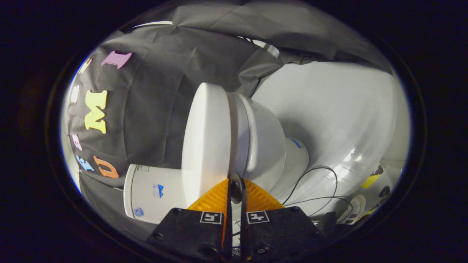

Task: Open the toilet lid.

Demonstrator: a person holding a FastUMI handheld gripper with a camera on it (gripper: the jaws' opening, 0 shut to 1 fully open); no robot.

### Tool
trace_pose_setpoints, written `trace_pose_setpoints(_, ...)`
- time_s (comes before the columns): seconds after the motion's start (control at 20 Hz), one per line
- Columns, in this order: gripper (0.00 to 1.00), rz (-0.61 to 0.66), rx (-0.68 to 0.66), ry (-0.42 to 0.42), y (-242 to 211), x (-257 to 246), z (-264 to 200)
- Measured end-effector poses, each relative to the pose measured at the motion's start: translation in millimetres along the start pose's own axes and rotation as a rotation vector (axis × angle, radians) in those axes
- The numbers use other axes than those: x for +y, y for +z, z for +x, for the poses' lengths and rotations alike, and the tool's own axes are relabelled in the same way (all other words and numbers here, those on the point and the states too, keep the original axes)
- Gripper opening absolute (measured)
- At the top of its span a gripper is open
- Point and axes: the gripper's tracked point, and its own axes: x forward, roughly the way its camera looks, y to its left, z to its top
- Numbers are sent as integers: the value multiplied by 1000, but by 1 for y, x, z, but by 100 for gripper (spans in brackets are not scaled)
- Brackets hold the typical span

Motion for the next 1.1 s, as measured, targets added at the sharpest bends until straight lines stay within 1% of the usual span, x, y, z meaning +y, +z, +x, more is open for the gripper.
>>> trace_pose_setpoints(0.2, 11, 120, 6, 53, 5, 3, 0)
trace_pose_setpoints(0.25, 10, 129, 5, 61, 4, 4, 0)
trace_pose_setpoints(0.3, 7, 114, -1, 56, 3, 4, 0)
trace_pose_setpoints(0.4, 6, 63, -9, 34, 3, 5, -1)
trace_pose_setpoints(0.5, 6, 40, -14, 13, 5, 4, -1)
trace_pose_setpoints(0.6, 6, 40, -19, 11, 6, 9, -1)
trace_pose_setpoints(0.7, 6, 10, -26, 11, 5, 15, -2)
trace_pose_setpoints(0.8, 6, -28, -34, 22, 6, 21, -5)
trace_pose_setpoints(1.0, 5, -20, -40, 102, 10, 41, -15)
trace_pose_setpoints(1.1, 5, -44, -36, 103, 9, 43, -14)
